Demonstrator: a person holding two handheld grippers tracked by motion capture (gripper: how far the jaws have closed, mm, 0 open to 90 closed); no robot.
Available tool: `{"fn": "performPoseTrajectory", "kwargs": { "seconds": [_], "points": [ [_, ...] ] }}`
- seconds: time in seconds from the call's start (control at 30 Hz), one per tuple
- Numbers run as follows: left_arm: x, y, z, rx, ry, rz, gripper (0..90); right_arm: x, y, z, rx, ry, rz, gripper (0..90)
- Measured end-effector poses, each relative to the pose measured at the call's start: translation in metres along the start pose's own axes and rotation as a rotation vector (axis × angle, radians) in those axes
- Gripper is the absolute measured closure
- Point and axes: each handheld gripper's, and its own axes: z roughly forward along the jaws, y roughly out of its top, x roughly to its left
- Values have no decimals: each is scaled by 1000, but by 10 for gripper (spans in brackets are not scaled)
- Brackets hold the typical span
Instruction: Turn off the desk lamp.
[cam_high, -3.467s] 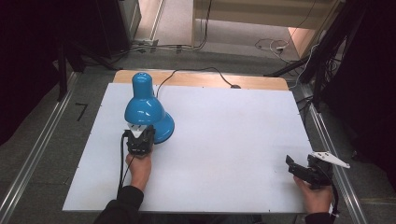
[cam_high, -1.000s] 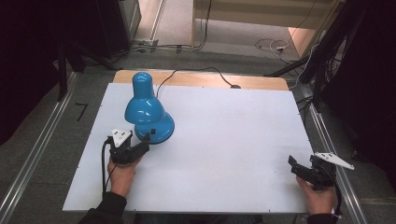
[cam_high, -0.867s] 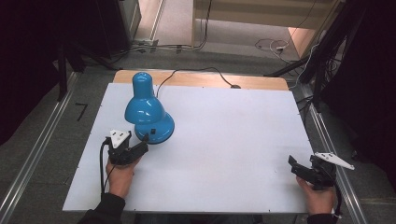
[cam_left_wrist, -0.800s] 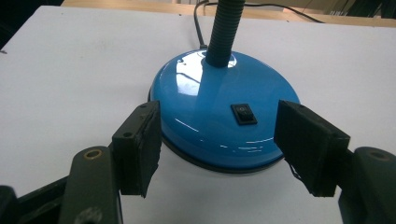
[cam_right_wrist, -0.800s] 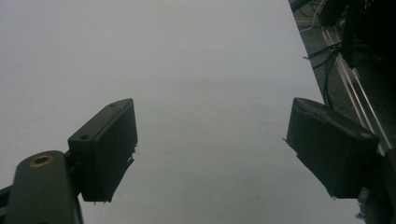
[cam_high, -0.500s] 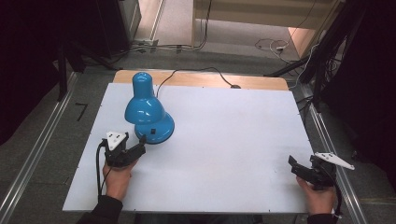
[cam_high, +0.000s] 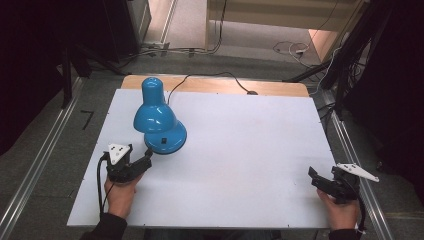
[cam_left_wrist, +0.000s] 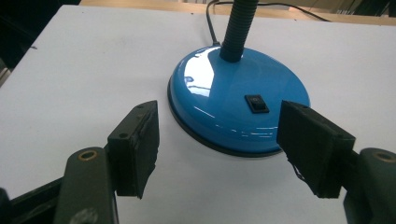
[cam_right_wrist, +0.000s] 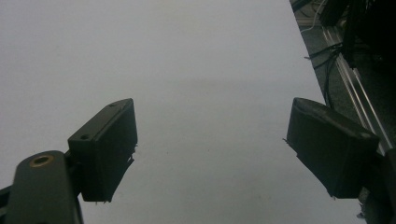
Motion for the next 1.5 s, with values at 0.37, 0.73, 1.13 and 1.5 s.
{"fn": "performPoseTrajectory", "kwargs": {
  "seconds": [0.37,0.73,1.13,1.5],
  "points": [
    [4,-4,-11,8,4,-3,302,-1,0,-1,-1,3,4,146],
    [9,-8,-23,15,1,2,291,-3,-1,-1,0,2,8,146],
    [14,-17,-41,32,-18,5,291,-4,-2,1,3,0,4,146],
    [35,-32,-19,184,93,43,200,-4,-2,2,4,-4,3,146]
  ]
}}
